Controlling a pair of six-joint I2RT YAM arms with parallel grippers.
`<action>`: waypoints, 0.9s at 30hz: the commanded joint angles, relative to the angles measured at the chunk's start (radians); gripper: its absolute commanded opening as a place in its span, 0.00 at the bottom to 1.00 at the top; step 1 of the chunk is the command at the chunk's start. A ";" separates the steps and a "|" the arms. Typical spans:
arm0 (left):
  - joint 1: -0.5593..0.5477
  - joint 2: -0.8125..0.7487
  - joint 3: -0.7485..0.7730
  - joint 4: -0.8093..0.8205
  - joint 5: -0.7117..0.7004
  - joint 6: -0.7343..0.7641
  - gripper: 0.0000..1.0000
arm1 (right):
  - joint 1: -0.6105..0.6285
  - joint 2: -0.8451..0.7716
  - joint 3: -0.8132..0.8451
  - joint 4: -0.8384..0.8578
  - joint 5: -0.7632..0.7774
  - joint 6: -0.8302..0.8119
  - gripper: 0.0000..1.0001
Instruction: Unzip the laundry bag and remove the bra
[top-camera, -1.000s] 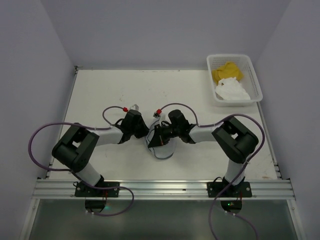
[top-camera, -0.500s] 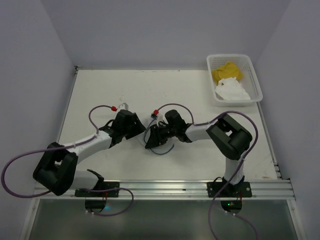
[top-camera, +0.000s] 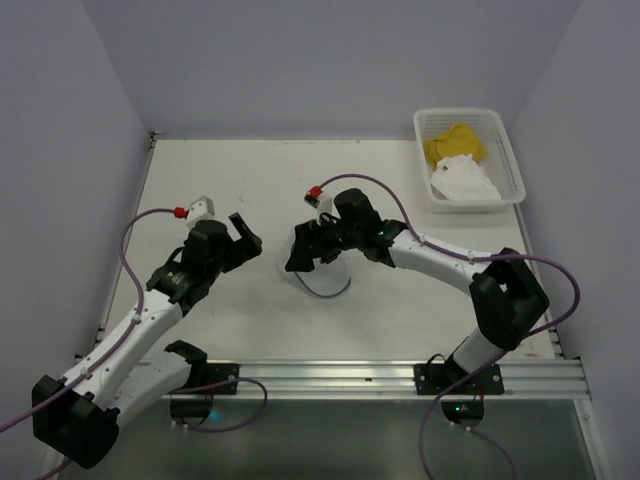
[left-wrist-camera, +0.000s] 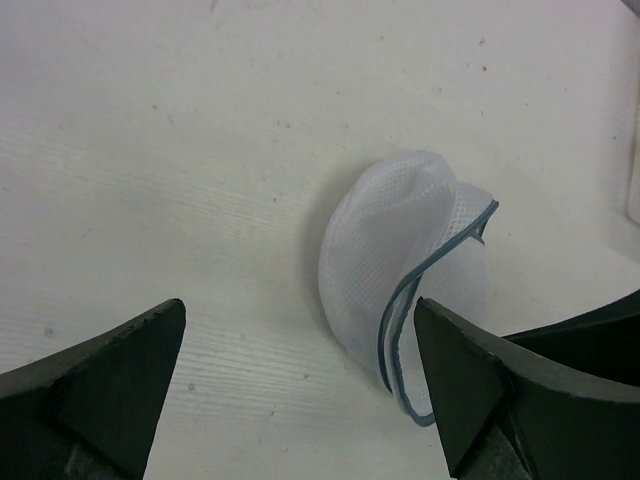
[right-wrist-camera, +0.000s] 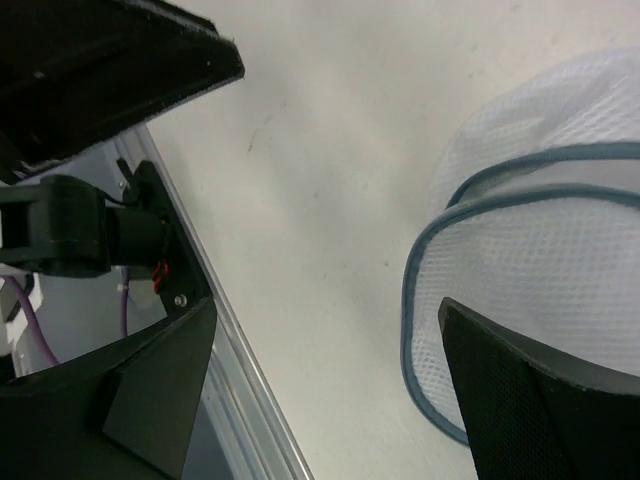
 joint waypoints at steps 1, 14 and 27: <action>0.011 -0.054 0.105 -0.097 -0.091 0.081 1.00 | -0.020 -0.129 0.120 -0.223 0.185 -0.060 0.94; 0.019 -0.077 0.514 -0.207 -0.263 0.348 1.00 | -0.462 -0.587 0.355 -0.569 0.664 -0.095 0.99; 0.019 -0.097 0.922 -0.209 -0.345 0.603 1.00 | -0.462 -1.028 0.398 -0.510 0.965 -0.397 0.99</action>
